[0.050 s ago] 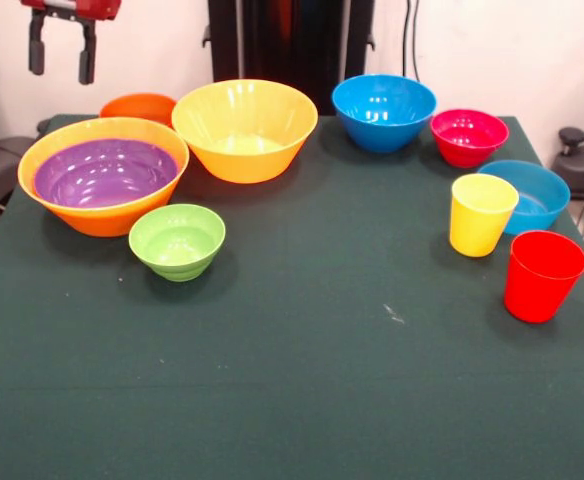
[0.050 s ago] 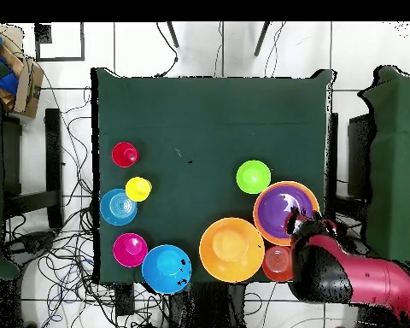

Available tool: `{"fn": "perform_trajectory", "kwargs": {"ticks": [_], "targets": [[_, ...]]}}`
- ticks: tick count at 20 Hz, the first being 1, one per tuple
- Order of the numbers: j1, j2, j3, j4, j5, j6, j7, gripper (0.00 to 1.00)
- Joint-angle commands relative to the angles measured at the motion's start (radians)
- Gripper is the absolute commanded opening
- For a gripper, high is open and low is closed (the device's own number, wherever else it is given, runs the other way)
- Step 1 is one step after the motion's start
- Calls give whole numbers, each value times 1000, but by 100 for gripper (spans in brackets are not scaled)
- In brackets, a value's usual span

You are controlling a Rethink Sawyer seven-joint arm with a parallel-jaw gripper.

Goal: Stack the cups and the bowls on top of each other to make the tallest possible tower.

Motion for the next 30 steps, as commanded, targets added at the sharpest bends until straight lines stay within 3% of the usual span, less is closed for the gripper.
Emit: {"fn": "perform_trajectory", "kwargs": {"ticks": [1, 6, 11, 18, 30], "targets": [[141, 51, 4, -74, 35, 82, 70, 100], [261, 94, -45, -175, 97, 174, 114, 100], [337, 164, -93, -249, 155, 175, 157, 100], [387, 194, -143, -304, 186, 195, 111, 100], [409, 230, -162, -336, 216, 183, 74, 100]]}}
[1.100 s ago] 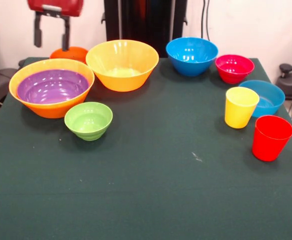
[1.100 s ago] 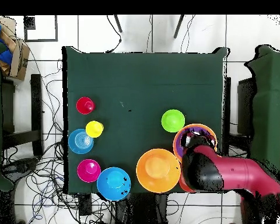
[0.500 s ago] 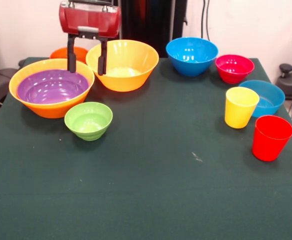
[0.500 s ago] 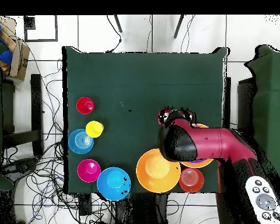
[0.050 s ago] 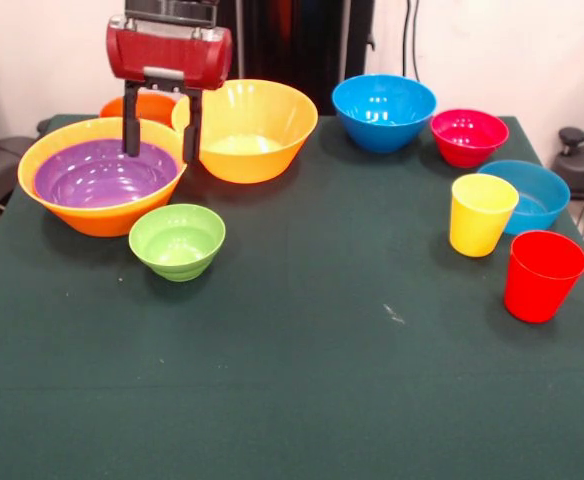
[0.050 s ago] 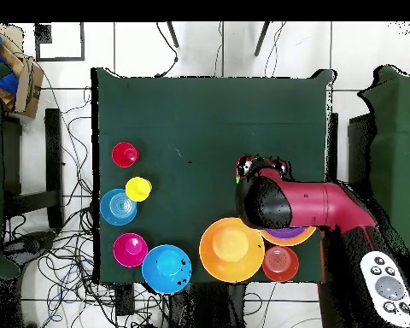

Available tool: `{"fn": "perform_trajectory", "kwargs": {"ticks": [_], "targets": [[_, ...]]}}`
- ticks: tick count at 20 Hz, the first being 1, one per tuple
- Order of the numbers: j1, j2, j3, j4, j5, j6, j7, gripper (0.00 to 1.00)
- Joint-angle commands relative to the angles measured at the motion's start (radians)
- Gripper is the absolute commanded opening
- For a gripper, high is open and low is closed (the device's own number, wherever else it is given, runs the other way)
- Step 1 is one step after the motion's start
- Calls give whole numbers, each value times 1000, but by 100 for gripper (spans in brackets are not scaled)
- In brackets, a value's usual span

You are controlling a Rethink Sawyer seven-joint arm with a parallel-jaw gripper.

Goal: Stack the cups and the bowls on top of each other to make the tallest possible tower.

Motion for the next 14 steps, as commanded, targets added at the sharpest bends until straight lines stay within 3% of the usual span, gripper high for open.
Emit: {"fn": "perform_trajectory", "kwargs": {"ticks": [1, 14], "targets": [[37, 70, -34, -58, 24, 99, 71, 100], [61, 84, -55, -86, -4, 87, 40, 100]]}}
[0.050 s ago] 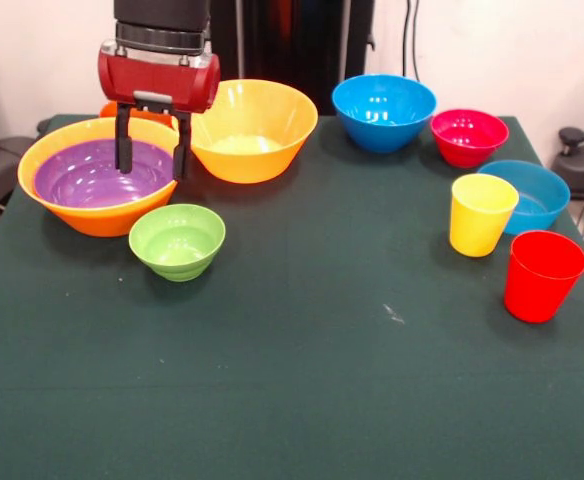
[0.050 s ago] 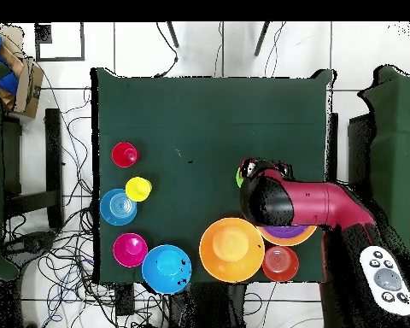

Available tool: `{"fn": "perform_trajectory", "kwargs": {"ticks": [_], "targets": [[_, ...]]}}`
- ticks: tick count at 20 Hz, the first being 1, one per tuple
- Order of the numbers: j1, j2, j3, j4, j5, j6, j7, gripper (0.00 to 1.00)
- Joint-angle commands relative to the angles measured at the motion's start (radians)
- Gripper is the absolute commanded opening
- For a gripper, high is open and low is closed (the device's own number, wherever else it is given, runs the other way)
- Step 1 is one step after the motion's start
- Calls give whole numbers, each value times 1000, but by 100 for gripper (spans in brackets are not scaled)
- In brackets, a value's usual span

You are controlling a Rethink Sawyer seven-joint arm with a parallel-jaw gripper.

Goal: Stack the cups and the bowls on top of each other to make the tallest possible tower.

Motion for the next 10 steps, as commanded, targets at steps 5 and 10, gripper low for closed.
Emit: {"fn": "perform_trajectory", "kwargs": {"ticks": [5, 10], "targets": [[71, 46, -37, -84, -12, 85, 38, 100], [87, 56, -54, -97, -7, 86, 39, 100]]}}
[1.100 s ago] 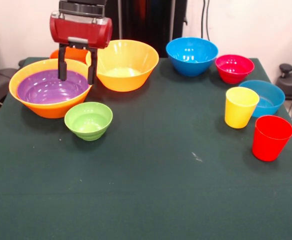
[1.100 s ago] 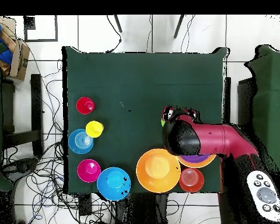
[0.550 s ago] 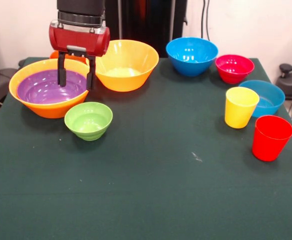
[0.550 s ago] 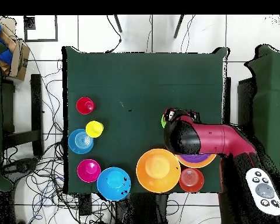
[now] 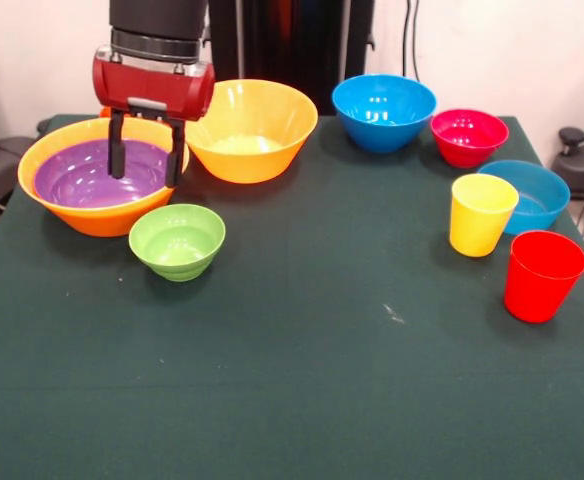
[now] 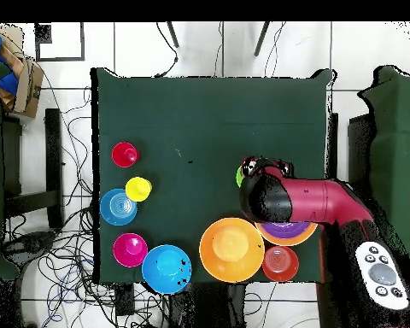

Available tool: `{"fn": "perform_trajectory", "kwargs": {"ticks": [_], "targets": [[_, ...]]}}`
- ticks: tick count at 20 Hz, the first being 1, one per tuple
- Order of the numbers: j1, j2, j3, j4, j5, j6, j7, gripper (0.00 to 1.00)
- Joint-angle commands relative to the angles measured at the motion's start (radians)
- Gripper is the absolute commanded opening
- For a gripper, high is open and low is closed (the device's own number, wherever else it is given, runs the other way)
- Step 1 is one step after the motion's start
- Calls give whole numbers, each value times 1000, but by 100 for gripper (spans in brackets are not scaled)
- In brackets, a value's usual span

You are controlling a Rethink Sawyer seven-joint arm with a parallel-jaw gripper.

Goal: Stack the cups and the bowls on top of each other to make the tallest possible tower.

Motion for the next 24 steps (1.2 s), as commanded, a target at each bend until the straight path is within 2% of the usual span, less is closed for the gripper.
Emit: {"fn": "perform_trajectory", "kwargs": {"ticks": [1, 17, 24], "targets": [[49, 33, -12, -61, -4, 88, 35, 100], [87, 64, -44, -95, -9, 79, 30, 100], [71, 52, -31, -79, 36, 83, 52, 100]]}}
